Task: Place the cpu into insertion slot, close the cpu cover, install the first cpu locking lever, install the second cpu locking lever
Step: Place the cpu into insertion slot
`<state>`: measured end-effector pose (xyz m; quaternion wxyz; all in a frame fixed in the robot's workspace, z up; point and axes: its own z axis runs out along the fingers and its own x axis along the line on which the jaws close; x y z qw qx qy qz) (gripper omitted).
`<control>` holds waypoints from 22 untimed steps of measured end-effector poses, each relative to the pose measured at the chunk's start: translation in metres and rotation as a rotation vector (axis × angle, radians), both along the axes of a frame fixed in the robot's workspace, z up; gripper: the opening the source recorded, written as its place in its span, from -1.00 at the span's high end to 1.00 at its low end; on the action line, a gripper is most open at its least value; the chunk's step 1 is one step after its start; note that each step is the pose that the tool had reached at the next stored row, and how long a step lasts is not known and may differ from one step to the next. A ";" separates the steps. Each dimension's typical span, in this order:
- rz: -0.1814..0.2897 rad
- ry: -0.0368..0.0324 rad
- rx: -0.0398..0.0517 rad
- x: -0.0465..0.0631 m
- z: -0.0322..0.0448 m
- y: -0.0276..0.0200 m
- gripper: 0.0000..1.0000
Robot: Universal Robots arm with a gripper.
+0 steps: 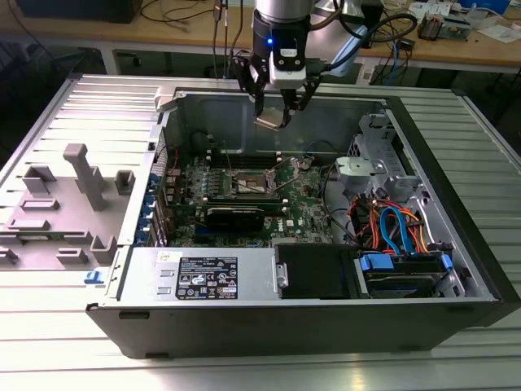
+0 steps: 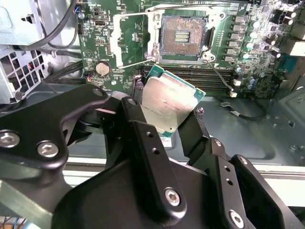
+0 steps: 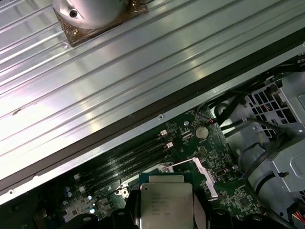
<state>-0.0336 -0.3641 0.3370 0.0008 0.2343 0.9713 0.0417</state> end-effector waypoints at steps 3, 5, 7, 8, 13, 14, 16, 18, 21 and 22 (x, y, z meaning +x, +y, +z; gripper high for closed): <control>-0.044 -0.0001 -0.0003 0.000 -0.0012 -0.0001 -0.08; -0.079 0.0000 -0.0004 0.000 -0.0020 -0.0001 -0.08; -0.100 0.0000 -0.0005 0.000 -0.0024 -0.0001 -0.08; -0.106 0.0001 -0.0005 0.000 -0.0024 -0.0002 -0.08; -0.140 0.0001 -0.0004 0.000 -0.0032 -0.0002 -0.08; -0.140 0.0000 -0.0004 0.000 -0.0032 -0.0002 -0.08; -0.140 0.0000 -0.0004 0.000 -0.0032 -0.0001 -0.08; -0.141 0.0000 -0.0003 0.000 -0.0033 -0.0001 -0.08; -0.171 0.0000 -0.0010 0.000 -0.0037 -0.0001 -0.08; -0.191 -0.0001 -0.0011 0.000 -0.0041 -0.0001 -0.08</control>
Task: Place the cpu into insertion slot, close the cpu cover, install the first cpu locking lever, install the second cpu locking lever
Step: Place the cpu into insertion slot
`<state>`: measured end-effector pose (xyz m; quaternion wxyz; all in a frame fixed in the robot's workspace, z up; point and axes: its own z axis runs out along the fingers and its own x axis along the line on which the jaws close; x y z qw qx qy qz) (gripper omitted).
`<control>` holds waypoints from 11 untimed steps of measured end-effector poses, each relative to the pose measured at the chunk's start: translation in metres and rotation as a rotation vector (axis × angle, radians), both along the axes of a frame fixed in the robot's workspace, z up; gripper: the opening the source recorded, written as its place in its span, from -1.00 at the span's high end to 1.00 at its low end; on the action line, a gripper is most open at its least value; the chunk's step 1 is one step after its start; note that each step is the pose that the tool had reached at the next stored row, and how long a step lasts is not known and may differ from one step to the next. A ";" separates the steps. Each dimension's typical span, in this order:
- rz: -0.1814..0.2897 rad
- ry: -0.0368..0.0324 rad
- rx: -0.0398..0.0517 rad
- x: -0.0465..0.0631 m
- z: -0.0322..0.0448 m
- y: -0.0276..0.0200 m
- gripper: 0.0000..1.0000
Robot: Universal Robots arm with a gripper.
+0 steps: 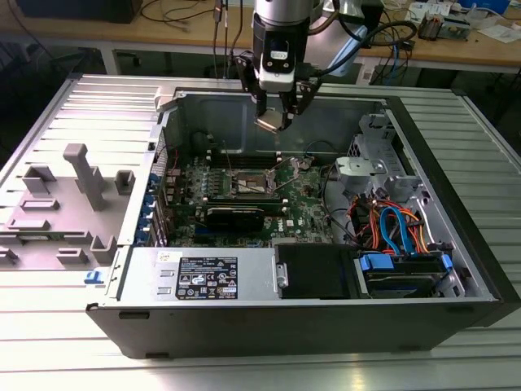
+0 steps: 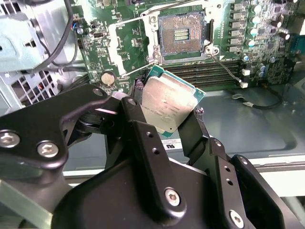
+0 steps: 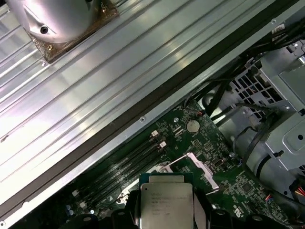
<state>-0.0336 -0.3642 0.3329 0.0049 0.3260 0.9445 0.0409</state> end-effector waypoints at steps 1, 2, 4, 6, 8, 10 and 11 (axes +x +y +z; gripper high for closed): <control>-0.016 0.0000 -0.0002 0.000 -0.0003 0.0000 -0.08; -0.033 0.0001 -0.0006 0.000 -0.0006 0.0000 -0.08; -0.062 0.0000 -0.0017 0.000 -0.0014 0.0000 -0.08; -0.066 -0.0002 -0.0023 0.000 -0.0026 -0.0025 -0.08; -0.066 -0.0003 -0.0022 0.000 -0.0037 -0.0045 -0.08; -0.069 -0.0003 -0.0027 0.000 -0.0044 -0.0049 -0.08; -0.076 -0.0002 -0.0030 0.000 -0.0046 -0.0049 -0.08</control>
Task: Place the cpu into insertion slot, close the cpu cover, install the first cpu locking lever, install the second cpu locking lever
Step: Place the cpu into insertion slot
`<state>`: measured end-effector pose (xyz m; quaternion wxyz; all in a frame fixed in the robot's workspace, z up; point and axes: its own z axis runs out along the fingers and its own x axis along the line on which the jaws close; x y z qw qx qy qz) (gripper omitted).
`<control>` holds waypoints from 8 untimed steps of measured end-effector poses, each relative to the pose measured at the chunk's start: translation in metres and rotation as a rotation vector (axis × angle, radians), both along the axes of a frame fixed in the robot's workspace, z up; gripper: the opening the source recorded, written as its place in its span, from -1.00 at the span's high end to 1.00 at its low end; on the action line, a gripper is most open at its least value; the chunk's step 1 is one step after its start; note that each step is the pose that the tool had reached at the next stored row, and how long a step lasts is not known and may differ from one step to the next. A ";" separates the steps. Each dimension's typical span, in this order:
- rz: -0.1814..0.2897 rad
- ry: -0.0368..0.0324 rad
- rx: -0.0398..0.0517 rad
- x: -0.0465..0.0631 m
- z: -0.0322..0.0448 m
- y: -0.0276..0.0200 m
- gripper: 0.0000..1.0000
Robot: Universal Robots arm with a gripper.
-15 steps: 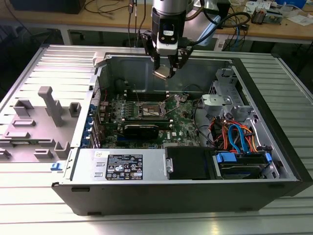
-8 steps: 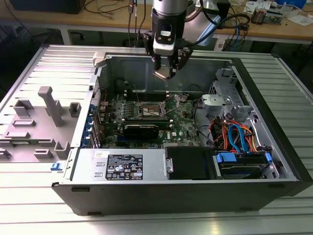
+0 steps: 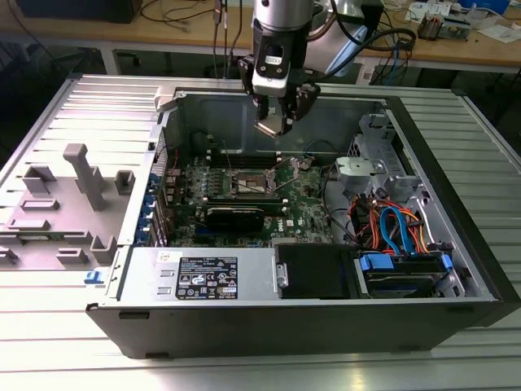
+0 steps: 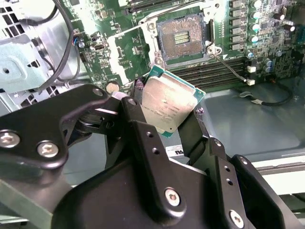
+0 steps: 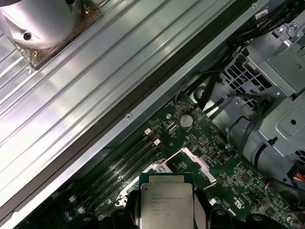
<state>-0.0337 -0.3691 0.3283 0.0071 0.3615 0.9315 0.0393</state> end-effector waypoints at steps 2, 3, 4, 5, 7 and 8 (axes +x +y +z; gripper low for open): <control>-0.027 -0.0001 -0.0001 0.000 -0.0007 0.0000 -0.08; -0.045 0.0000 -0.0003 0.000 -0.0011 0.0000 -0.08; -0.059 -0.0001 -0.0004 0.000 -0.0014 0.0000 -0.08; -0.085 0.0000 -0.0008 0.000 -0.0019 0.0000 -0.08; -0.117 -0.0001 -0.0012 0.000 -0.0026 0.0000 -0.08; -0.143 -0.0001 -0.0023 0.000 -0.0031 0.0000 -0.08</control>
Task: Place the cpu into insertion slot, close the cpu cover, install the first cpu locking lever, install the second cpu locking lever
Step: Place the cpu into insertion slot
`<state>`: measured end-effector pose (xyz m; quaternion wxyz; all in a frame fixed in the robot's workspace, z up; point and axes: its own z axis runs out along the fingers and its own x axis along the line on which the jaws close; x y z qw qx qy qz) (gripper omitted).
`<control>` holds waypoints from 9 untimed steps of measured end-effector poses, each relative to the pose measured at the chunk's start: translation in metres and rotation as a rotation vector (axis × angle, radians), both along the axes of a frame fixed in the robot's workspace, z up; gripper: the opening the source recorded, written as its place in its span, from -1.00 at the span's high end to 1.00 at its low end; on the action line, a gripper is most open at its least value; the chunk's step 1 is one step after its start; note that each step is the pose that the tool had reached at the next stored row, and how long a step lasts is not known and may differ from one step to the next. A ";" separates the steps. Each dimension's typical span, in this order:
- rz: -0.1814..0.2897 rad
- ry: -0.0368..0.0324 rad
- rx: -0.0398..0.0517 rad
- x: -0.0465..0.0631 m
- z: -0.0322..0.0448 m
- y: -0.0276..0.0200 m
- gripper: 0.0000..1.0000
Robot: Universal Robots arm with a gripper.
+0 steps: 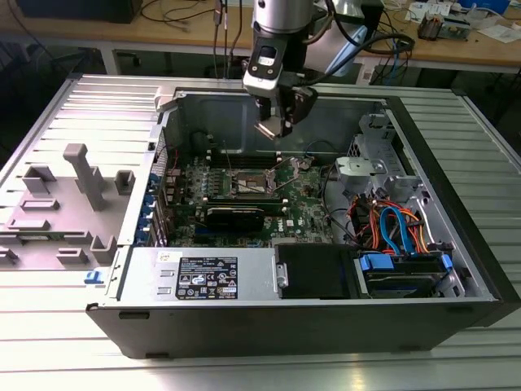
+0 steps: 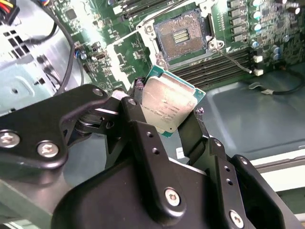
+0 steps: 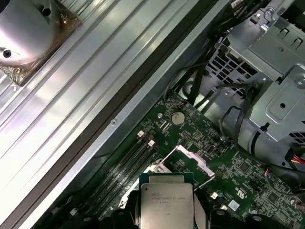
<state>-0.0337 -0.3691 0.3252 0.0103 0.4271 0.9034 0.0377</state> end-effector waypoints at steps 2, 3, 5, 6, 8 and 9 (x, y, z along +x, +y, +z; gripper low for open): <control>-0.027 -0.0001 -0.0013 0.000 -0.0005 0.0000 -0.08; -0.046 -0.0001 -0.0021 0.000 -0.0009 0.0000 -0.08; -0.074 0.0000 -0.0032 0.000 -0.0014 0.0000 -0.08; -0.088 0.0000 -0.0037 0.000 -0.0017 0.0000 -0.08; -0.128 0.0001 -0.0044 0.000 -0.0025 0.0000 -0.08; -0.143 0.0001 -0.0044 0.000 -0.0029 0.0000 -0.08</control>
